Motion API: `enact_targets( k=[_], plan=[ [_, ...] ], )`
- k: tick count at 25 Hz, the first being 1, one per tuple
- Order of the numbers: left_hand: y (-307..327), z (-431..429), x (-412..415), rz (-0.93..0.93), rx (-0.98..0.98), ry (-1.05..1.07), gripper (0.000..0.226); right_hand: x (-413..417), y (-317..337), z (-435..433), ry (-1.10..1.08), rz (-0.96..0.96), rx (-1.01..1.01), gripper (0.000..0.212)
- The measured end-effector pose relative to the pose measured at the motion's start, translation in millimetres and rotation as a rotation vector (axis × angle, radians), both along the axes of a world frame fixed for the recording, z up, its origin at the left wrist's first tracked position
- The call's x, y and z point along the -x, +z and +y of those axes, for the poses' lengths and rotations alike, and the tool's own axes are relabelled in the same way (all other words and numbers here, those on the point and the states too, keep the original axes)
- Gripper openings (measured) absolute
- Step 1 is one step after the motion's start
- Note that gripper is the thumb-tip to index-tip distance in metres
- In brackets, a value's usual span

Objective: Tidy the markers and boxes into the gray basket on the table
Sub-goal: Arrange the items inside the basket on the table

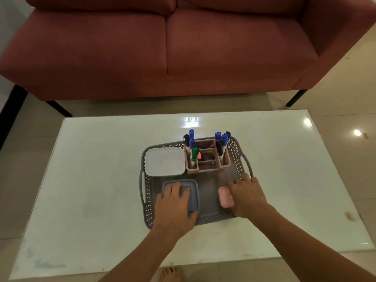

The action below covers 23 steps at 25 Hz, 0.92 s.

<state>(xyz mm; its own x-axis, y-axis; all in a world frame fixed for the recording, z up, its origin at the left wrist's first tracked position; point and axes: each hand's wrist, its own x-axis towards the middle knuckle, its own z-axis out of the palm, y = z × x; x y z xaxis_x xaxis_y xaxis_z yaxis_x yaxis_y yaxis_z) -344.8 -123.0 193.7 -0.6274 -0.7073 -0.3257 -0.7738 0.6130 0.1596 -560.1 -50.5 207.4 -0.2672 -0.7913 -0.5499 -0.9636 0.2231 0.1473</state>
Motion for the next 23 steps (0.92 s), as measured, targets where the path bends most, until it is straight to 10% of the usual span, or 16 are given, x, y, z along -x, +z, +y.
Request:
enact_targets(
  k=[13, 17, 23],
  plan=[
    [-2.1, -13.8, -11.3, -0.115, 0.051, -0.079, 0.081, -44.6, -24.1, -7.5, 0.01, -0.126, 0.312, 0.077],
    [4.5, -27.2, -18.4, 0.123, 0.201, 0.037, 0.073, -50.1, -22.0, 3.3, -0.063, -0.148, 0.412, 0.086],
    [-1.2, -76.0, -18.0, -0.013, 0.274, 0.118, 0.06, -53.0, -1.3, -10.8, -1.081, -0.595, 0.83, 0.046]
  ],
)
